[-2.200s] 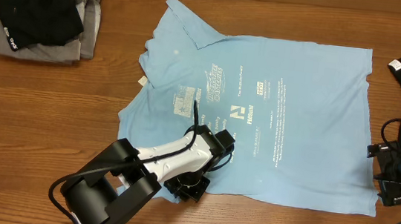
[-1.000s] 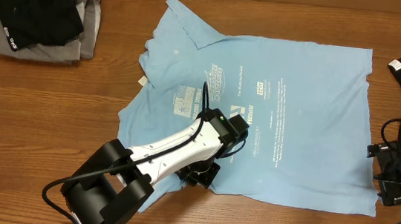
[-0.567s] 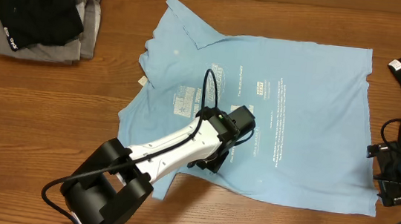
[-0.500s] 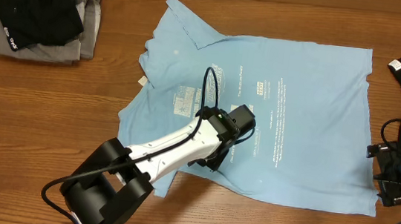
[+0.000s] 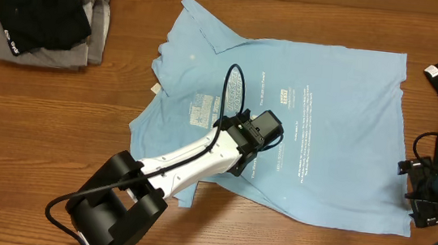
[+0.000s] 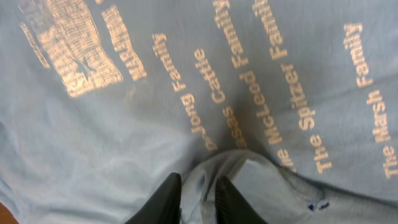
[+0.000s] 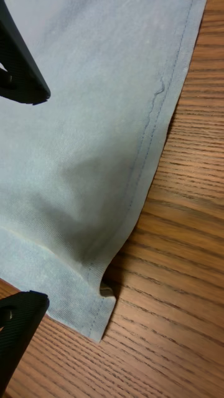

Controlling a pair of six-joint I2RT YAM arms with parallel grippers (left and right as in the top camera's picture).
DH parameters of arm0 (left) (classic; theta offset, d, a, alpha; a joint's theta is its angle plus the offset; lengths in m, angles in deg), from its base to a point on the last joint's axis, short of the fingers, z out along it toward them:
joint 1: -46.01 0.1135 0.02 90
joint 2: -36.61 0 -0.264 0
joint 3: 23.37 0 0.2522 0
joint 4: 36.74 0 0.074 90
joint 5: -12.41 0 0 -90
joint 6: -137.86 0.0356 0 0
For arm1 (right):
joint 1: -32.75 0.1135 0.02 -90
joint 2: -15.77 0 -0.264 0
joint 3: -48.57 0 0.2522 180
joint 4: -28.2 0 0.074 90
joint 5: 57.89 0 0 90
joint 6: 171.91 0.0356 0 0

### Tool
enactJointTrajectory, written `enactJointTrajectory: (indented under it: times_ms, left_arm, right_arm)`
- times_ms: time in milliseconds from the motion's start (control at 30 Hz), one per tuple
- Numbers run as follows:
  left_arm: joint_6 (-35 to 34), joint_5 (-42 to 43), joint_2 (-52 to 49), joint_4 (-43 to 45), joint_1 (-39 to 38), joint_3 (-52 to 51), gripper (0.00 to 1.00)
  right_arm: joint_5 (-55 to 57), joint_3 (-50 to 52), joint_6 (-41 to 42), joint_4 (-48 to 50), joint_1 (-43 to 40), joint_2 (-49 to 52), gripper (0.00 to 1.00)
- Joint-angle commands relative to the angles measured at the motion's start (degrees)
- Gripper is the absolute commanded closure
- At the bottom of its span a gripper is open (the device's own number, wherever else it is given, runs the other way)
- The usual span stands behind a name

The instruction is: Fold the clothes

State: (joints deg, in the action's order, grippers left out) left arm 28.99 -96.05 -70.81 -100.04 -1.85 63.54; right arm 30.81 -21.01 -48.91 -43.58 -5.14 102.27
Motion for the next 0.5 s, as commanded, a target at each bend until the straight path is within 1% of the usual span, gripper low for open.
enactJointTrajectory:
  times_ms: [0,33,67,167,267,467]
  left_arm:
    - [0.92,-2.64,-0.11,1.44,0.55,0.94,0.66]
    - [0.94,-3.02,-0.11,1.75,0.72,0.94,0.56]
    - [0.92,-3.48,-0.11,1.81,1.01,1.03,0.51]
    - [0.81,-3.96,-0.04,-1.31,1.95,3.04,0.5]
    - [-1.68,-3.98,-0.04,-10.54,3.02,8.98,0.48]
    - [-9.81,-3.56,-0.02,-28.2,5.97,24.79,0.37]
  right_arm:
    - [-0.13,0.24,-0.31,0.33,-0.04,-1.53,0.0]
    - [-0.13,0.26,-0.28,0.33,-0.04,-1.53,0.0]
    - [-0.13,0.26,-0.31,0.33,-0.04,-1.53,0.0]
    - [-0.13,0.26,-0.33,0.35,-0.04,-1.53,0.0]
    - [-0.13,0.26,-0.48,0.37,-0.04,-1.53,0.0]
    - [-0.13,0.26,-0.46,0.98,-0.04,-1.53,0.0]
